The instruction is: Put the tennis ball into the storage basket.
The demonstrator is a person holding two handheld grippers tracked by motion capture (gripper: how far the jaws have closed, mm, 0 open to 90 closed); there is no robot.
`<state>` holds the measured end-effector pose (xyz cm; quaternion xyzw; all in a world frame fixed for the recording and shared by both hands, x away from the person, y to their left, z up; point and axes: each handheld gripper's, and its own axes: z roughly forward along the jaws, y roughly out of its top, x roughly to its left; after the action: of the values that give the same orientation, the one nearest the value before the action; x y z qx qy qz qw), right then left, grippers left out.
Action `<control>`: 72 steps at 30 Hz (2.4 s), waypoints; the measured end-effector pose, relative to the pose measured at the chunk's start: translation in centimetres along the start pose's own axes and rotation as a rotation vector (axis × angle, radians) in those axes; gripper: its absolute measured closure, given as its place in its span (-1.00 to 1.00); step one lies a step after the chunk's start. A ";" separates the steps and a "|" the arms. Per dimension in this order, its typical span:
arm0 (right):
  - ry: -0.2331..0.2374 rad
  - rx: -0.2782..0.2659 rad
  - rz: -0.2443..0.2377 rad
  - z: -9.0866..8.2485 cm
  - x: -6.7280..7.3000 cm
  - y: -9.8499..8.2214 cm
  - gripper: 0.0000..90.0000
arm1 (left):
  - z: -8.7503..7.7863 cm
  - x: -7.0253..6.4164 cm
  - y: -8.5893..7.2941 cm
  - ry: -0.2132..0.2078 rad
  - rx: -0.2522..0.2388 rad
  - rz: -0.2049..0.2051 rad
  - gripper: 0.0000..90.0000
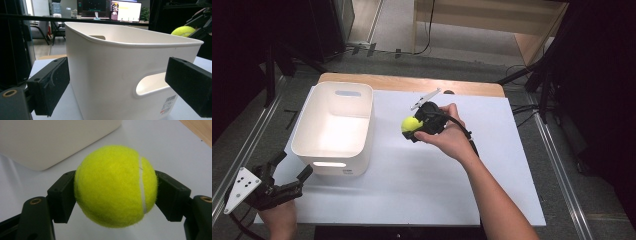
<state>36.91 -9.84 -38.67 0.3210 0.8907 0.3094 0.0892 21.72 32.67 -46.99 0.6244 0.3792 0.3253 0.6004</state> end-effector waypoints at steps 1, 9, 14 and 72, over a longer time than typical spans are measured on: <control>0.000 0.004 0.005 0.0 0.1 0.1 -0.46 | 0.0 0.0 0.0 -0.001 0.000 0.001 -0.87; 0.005 -0.003 -0.009 0.1 0.4 0.8 -0.46 | 0.0 0.0 0.0 -0.002 -0.001 0.002 -0.87; 0.016 -0.007 -0.019 0.1 0.6 1.3 -0.46 | 0.0 0.0 0.0 -0.002 -0.002 0.000 -0.87; 0.067 -0.052 -0.130 0.1 4.4 7.1 -0.46 | 0.0 0.0 0.0 -0.005 -0.005 -0.001 -0.87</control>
<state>37.22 -2.78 -34.27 0.2494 0.9039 0.3364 0.0873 21.76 32.69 -47.00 0.6234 0.3772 0.3243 0.6032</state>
